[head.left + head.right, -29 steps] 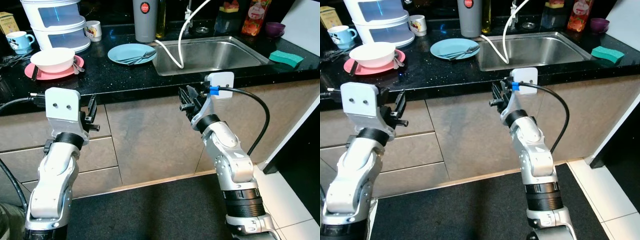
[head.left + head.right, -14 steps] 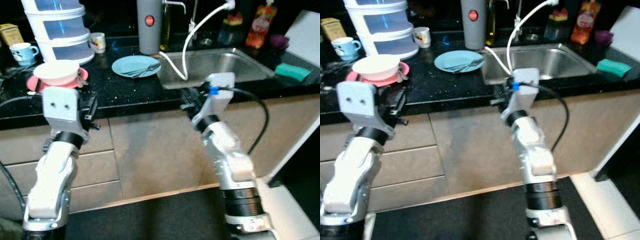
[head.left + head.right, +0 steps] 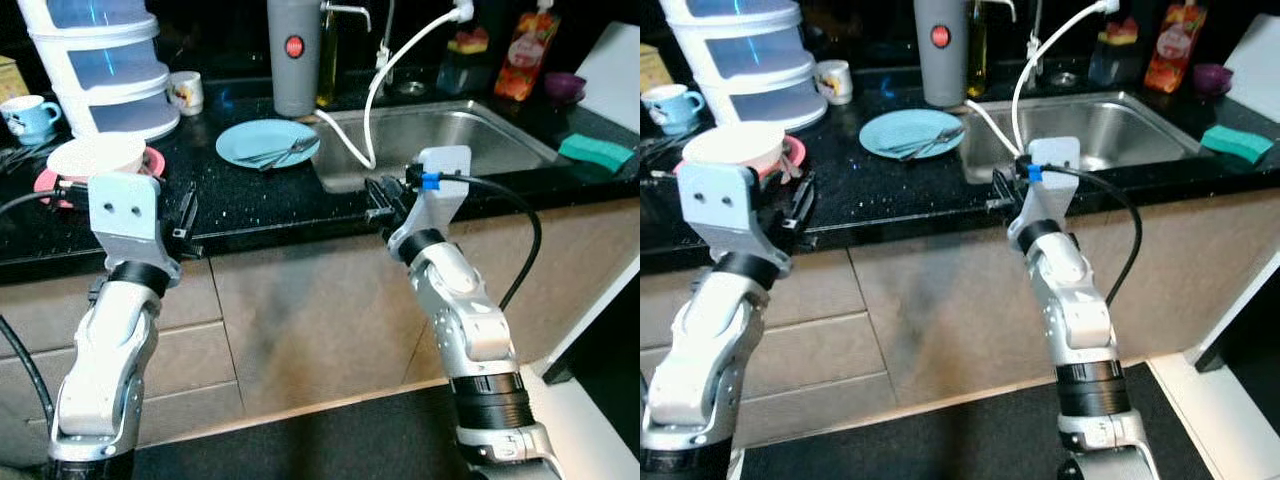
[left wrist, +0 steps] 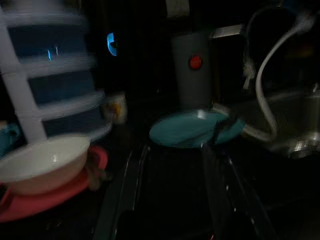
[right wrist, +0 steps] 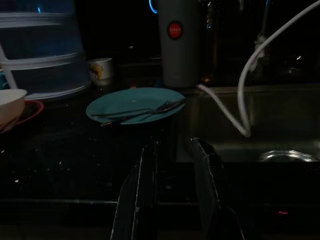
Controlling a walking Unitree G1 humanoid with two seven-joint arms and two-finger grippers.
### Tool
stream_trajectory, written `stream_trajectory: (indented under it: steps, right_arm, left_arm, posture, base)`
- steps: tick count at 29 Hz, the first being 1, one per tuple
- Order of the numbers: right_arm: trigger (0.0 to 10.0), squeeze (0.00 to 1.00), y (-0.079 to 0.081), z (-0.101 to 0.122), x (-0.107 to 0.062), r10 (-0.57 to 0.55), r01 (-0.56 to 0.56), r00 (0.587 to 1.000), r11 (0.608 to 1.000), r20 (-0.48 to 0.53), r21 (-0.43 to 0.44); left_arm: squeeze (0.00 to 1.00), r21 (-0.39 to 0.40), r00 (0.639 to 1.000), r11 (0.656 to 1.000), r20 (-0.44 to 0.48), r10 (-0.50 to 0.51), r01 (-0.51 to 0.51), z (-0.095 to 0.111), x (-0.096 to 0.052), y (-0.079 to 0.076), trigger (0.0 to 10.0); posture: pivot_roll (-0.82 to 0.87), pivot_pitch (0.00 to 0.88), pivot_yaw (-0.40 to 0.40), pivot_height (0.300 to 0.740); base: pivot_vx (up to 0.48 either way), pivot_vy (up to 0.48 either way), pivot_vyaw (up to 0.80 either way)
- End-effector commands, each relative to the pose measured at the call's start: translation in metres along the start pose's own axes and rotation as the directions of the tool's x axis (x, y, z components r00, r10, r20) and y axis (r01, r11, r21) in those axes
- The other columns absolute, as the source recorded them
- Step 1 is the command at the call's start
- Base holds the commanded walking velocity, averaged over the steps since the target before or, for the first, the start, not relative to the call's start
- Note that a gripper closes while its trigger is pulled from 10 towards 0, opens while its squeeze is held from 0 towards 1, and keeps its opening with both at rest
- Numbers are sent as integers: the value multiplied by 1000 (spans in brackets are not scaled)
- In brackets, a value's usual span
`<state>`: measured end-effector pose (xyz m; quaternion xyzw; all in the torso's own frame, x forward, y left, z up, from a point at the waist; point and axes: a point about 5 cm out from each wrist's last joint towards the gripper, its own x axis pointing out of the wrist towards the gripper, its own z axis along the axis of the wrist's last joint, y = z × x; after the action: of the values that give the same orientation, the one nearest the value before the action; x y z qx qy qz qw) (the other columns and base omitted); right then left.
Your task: Kitchen organization
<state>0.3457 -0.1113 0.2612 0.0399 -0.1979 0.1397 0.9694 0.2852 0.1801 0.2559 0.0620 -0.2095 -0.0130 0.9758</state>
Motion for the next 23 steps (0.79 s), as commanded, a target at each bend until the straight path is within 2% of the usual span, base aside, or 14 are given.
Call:
stream_trajectory:
  steps: [1, 23]
  right_arm:
    - [10000, 0, 3, 1, 1, 8, -8, 1000, 1000, 5, -6]
    - [10000, 0, 1, 2, 0, -10, 10, 1000, 1000, 12, 26]
  left_arm:
    - [0, 7, 1000, 1000, -13, -14, 14, -1, 0, 0, 10000]
    - [0, 6, 999, 1000, -18, -31, 31, 0, 1, -2, 10000]
  posture:
    - [-15, 81, 31, 740]
    - [-13, 91, 38, 740]
  base:
    - [334, 0, 0]
    - [332, 0, 0]
